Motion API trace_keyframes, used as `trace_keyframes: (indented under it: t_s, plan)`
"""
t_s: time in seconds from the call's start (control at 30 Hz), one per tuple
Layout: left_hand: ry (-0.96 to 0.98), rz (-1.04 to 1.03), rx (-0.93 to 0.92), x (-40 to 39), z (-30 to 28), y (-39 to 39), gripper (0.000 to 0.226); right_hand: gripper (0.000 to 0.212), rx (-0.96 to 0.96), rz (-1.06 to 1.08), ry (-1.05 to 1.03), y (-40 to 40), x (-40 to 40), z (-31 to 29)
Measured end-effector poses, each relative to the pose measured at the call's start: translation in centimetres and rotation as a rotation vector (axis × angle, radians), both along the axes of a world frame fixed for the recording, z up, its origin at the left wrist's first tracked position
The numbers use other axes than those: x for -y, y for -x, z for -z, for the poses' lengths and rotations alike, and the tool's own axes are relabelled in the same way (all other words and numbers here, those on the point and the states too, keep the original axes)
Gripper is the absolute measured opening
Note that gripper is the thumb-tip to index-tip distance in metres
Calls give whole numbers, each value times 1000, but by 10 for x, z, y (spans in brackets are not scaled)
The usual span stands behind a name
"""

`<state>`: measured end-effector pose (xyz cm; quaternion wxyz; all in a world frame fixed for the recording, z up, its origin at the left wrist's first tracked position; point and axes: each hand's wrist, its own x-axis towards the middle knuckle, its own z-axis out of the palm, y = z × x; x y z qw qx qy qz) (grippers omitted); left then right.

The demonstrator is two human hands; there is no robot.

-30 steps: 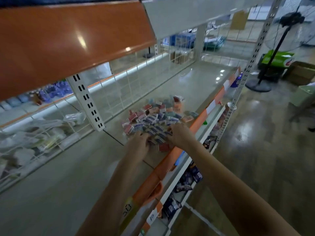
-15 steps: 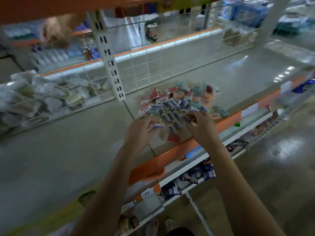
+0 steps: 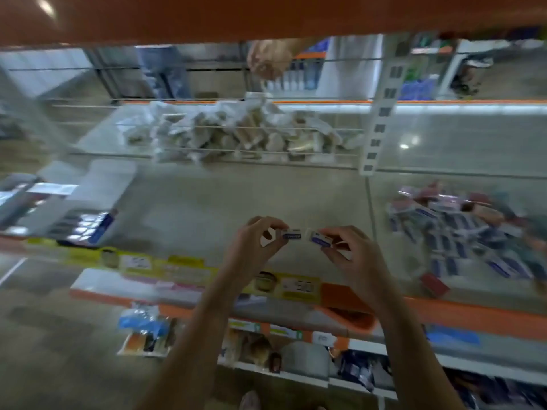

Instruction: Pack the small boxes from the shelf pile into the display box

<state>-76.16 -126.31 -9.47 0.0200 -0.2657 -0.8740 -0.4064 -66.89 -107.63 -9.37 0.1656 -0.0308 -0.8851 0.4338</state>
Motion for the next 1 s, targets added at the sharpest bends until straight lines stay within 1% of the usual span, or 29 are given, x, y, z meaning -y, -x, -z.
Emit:
trace_keyframes:
  t_s: [0.2,0.27,0.4,0.57,0.67,0.8,0.87,1.0]
  plan:
    - [-15,-200,-63,119,-24,8,30,25,-56,-207,-56,47,102,-22]
    - [-19,-263,-67,162,-28,11,28,26,-72,-247,-63,61,141,-27]
    - [-25,-308,-97,249,-36,17,21,25,-113,-308,-54,85,224,-35]
    - [56,-337,-131,339,-41,33,21,24,-119,-374,-60,115,315,-40]
    - [66,-344,-152,374,-42,47,21,27,-101,-374,-127,131,347,-40]
    - [113,-356,-203,405,-43,72,23,31,-113,-321,-196,157,370,-43]
    - [126,-322,-209,415,-42,87,22,29,-113,-308,-225,174,380,-44]
    - [145,-269,-211,428,-39,124,19,27,-53,-326,-309,209,399,-41]
